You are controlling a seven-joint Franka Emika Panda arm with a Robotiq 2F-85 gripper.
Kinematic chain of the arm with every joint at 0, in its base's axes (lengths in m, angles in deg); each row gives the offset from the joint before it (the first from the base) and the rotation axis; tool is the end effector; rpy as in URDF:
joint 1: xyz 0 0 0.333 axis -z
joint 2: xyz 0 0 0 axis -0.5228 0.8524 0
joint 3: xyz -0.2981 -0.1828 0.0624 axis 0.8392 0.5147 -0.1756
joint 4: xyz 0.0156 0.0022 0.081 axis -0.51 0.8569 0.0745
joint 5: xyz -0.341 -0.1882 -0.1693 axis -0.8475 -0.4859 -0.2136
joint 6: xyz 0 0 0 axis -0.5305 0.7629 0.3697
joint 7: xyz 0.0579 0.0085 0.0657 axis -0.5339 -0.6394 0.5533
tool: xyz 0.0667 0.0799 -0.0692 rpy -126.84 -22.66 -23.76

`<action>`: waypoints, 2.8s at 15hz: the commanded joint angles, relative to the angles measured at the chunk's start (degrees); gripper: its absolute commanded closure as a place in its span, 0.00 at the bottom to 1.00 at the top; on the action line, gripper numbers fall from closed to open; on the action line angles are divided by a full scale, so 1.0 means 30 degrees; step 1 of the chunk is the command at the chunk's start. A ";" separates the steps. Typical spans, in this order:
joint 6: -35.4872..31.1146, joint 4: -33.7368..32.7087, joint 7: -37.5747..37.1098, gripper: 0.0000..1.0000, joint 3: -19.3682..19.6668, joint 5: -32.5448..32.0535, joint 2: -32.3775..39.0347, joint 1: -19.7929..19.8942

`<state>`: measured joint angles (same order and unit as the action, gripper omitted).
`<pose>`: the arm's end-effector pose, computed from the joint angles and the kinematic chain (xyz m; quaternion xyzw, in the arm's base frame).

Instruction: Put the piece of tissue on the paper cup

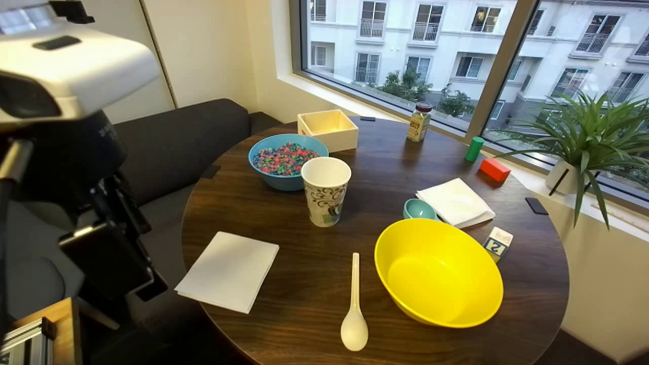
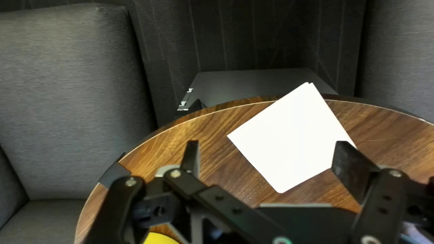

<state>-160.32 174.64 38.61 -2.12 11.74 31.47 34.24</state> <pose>0.3138 -0.0370 0.4981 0.9976 0.0002 0.0567 0.0399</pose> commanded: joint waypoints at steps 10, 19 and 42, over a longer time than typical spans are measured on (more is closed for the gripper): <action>-0.1842 0.1176 0.1510 0.00 0.1519 0.3728 0.3933 -0.1021; -0.5152 0.1771 0.4490 0.00 0.3034 0.8216 0.5732 -0.2117; -0.2978 0.1802 0.3299 0.00 0.3100 0.9230 0.7776 -0.0036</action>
<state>-168.55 180.10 46.75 6.85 38.31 52.96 33.77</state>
